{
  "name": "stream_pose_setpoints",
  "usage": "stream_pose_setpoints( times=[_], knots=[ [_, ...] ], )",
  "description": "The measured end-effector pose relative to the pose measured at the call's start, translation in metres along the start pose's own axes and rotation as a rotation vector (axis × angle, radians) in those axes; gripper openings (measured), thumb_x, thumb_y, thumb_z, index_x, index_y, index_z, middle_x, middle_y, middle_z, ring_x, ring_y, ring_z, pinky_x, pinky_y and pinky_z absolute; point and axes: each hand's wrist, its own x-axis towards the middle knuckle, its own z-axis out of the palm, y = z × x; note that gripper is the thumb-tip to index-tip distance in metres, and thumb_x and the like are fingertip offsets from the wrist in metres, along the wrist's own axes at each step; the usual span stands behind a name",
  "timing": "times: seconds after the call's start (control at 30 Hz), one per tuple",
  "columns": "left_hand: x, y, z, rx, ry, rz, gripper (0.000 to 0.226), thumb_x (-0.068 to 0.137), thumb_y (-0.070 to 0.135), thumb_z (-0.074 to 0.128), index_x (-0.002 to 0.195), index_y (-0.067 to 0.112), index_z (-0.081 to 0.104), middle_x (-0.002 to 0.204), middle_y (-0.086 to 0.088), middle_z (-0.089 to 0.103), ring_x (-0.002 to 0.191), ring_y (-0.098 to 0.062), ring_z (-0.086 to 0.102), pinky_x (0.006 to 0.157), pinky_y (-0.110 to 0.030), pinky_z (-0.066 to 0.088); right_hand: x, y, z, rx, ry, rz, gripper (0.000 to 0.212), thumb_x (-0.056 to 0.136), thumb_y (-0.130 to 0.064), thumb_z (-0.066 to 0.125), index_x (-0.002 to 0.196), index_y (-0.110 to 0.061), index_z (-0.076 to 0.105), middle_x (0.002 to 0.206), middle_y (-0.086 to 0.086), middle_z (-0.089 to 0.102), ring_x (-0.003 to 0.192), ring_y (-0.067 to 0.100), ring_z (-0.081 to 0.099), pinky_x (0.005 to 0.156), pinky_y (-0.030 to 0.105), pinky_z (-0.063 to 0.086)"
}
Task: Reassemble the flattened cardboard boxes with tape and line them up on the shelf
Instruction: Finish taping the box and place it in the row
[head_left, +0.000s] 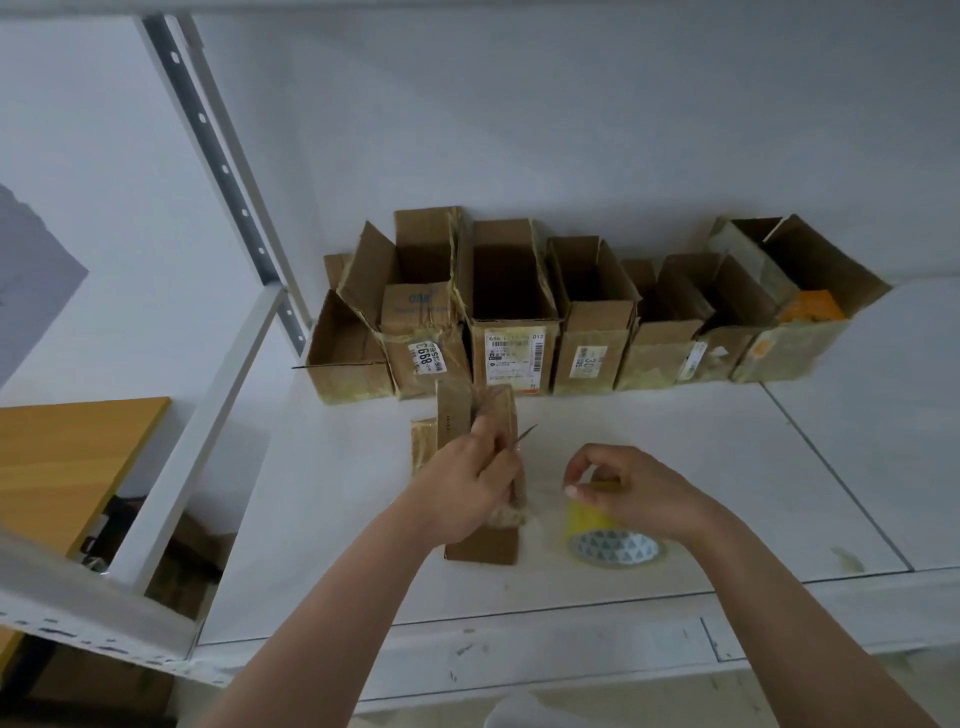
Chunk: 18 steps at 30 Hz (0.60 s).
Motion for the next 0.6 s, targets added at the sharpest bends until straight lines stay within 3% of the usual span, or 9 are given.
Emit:
stream_pose_setpoints(
  times=[0.17,0.3,0.37,0.5,0.6],
  knots=[
    [-0.002,0.004,-0.006,0.047,-0.138,0.017,0.029,0.104,0.022,0.042,0.082,0.013,0.059,0.068,0.020,0.062,0.060,0.003,0.054,0.062,-0.017,0.044,-0.002,0.003,0.002,0.087,0.060,0.013,0.010,0.090,-0.035,0.066,0.080,-0.036,0.063,0.072,-0.015,0.059,0.069,0.000,0.054,0.068,0.028,0.043],
    [0.002,0.014,-0.007,0.244,-0.272,0.018,0.034,0.102,0.029,0.045,0.074,0.024,0.064,0.085,0.002,0.067,0.078,-0.010,0.061,0.073,-0.027,0.047,-0.002,0.002,0.006,0.067,0.111,0.044,0.011,0.087,-0.036,0.068,0.077,-0.037,0.063,0.075,-0.015,0.063,0.071,-0.001,0.057,0.065,0.025,0.041],
    [0.004,0.021,-0.006,0.314,-0.318,-0.002,0.037,0.102,0.028,0.042,0.076,0.017,0.067,0.085,-0.005,0.066,0.080,-0.015,0.061,0.076,-0.031,0.047,-0.004,0.000,0.007,0.063,0.135,0.048,0.010,0.085,-0.039,0.069,0.078,-0.041,0.062,0.077,-0.017,0.064,0.074,-0.002,0.059,0.062,0.023,0.038],
    [0.011,0.032,0.002,0.513,-0.367,-0.076,0.039,0.103,0.030,0.037,0.082,0.010,0.062,0.084,-0.007,0.058,0.085,-0.025,0.058,0.081,-0.038,0.049,-0.007,-0.004,0.004,0.061,0.176,0.043,0.012,0.082,-0.041,0.070,0.080,-0.048,0.060,0.080,-0.019,0.064,0.076,-0.003,0.058,0.060,0.022,0.037],
    [0.016,0.037,0.011,0.637,-0.336,-0.132,0.037,0.104,0.030,0.035,0.074,0.015,0.050,0.080,-0.003,0.051,0.088,-0.027,0.059,0.079,-0.036,0.049,-0.008,-0.008,0.003,0.052,0.203,0.042,0.012,0.081,-0.043,0.071,0.079,-0.047,0.059,0.077,-0.017,0.064,0.073,-0.001,0.059,0.058,0.022,0.037]
  ],
)
